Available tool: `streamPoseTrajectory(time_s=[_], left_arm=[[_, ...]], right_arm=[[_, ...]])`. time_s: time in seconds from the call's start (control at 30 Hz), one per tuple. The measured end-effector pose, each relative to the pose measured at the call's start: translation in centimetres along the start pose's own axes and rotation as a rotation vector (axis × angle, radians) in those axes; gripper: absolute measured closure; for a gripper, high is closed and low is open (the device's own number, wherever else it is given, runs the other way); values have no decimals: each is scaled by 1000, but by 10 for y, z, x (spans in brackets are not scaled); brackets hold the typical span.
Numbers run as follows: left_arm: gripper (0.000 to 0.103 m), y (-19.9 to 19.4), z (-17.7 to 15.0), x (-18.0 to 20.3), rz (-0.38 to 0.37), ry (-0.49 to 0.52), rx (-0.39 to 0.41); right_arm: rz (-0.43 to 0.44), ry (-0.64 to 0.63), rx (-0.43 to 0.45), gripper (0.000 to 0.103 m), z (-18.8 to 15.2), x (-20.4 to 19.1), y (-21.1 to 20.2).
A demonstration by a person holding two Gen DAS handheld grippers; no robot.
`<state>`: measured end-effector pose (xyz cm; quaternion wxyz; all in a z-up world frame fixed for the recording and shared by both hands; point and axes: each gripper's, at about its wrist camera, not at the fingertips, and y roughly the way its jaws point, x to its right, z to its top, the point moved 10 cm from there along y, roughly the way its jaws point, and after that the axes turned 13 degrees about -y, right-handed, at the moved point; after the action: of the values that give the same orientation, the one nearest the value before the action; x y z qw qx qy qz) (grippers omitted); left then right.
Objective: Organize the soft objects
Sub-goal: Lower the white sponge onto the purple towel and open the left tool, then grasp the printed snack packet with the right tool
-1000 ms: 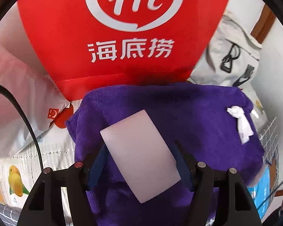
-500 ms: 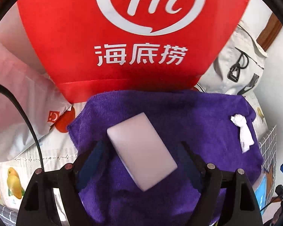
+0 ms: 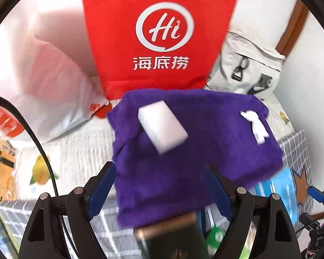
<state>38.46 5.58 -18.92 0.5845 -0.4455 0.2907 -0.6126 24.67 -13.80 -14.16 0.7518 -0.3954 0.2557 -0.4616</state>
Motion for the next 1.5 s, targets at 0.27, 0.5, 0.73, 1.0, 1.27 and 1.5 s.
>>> streamPoseTrajectory(time_s=[0.27, 0.5, 0.73, 1.0, 1.27, 1.5], left_arm=[[21, -61, -57, -12, 7, 44, 59], [21, -98, -114, -38, 12, 10, 99], [21, -114, -158, -69, 37, -27, 105], [21, -109, -179, -86, -3, -86, 82], [21, -103, -182, -88, -22, -102, 70], [21, -98, -185, -92, -23, -112, 59]], right_arm=[[71, -31, 5, 41, -27, -51, -17], [136, -57, -56, 41, -41, -84, 18], [128, -13, -56, 41, -33, -79, 39], [117, -14, -164, 41, -41, -77, 77], [122, -75, -158, 85, -39, -91, 68], [111, -99, -121, 97, -40, -88, 50]])
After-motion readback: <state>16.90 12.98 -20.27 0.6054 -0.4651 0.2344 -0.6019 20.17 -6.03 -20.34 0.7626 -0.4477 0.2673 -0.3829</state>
